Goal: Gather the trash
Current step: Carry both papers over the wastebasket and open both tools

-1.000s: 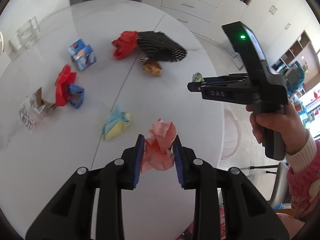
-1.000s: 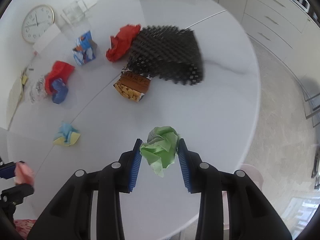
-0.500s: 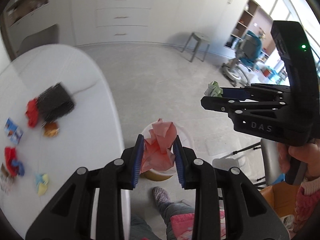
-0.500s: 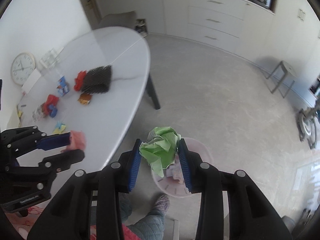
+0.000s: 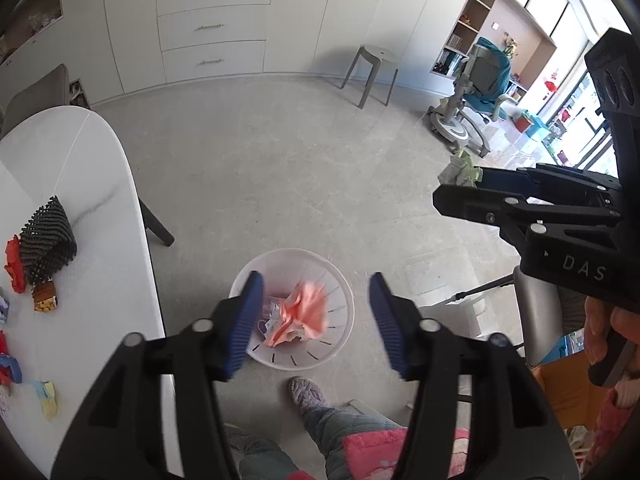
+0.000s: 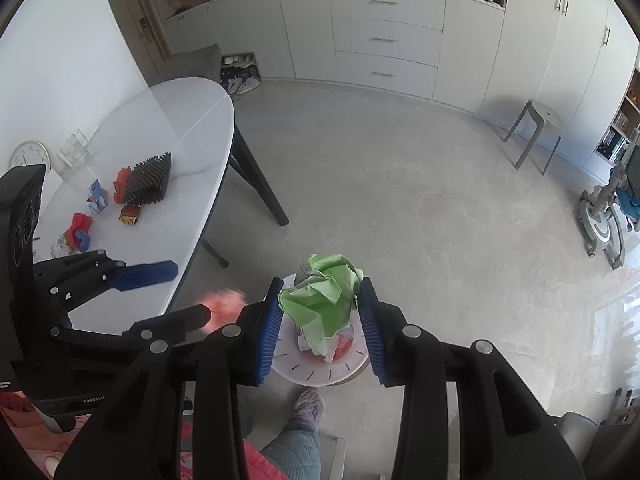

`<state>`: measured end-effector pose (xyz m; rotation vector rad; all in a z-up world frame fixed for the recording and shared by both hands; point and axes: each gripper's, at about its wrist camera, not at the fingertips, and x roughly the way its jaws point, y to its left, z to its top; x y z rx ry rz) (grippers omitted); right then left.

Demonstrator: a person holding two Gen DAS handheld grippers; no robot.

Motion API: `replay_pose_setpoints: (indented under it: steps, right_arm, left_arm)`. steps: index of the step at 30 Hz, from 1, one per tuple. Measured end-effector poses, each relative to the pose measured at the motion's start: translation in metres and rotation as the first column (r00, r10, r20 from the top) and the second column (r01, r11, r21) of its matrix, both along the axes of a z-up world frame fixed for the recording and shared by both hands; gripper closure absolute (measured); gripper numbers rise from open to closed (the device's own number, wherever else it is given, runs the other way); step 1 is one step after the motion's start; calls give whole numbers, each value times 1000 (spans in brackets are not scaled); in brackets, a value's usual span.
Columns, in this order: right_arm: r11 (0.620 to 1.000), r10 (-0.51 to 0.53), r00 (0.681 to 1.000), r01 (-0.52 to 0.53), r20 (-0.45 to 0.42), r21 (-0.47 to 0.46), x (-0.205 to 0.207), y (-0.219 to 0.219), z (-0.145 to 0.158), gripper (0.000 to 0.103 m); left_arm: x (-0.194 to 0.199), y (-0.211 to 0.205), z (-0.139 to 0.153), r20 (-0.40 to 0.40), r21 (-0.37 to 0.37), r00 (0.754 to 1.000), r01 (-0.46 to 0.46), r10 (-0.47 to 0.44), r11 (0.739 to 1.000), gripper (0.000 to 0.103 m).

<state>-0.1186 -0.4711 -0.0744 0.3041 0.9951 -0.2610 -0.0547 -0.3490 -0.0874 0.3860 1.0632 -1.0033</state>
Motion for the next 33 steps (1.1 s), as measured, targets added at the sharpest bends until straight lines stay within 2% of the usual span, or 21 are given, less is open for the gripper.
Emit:
replay_pose_setpoints:
  steps: [2, 5, 12, 15, 19, 21, 23, 25, 29, 33]
  right_arm:
    - [1000, 2, 1000, -2, -4, 4, 0, -2, -2, 64]
    - [1000, 7, 1000, -7, -4, 14, 1, -2, -5, 64]
    - [999, 27, 1000, -27, -7, 31, 6, -1, -13, 64]
    - [998, 49, 998, -47, -26, 48, 14, 4, -27, 64]
    - [994, 75, 995, -70, -64, 85, 28, 16, -53, 62]
    - [992, 86, 992, -77, -87, 99, 34, 21, -65, 54]
    - [995, 69, 990, -59, -122, 78, 42, 25, -75, 27]
    - [998, 53, 988, -47, -142, 50, 47, 29, -77, 22]
    - [999, 43, 994, -41, -104, 15, 54, 36, -60, 5]
    - [999, 40, 997, -42, -68, -19, 62, 44, -42, 3]
  left_arm:
    - [0, -2, 0, 14, 0, 1000, -11, 11, 1000, 37]
    - [-1, -10, 1, 20, 6, 1000, -22, 22, 1000, 33]
    - [6, -3, 6, 33, 2, 999, -44, 44, 999, 32]
    - [8, 5, 10, 43, -1, 998, -55, 55, 998, 32]
    - [11, 16, 17, 60, -7, 995, -79, 80, 997, 26]
    - [13, 24, 21, 72, -4, 993, -89, 89, 996, 26]
    - [16, 31, 24, 80, -2, 992, -100, 100, 995, 25]
    - [18, 38, 27, 84, -4, 990, -112, 112, 994, 24]
    - [24, 56, 33, 94, -11, 985, -142, 143, 990, 21]
    - [30, 74, 37, 101, -13, 980, -172, 173, 985, 21]
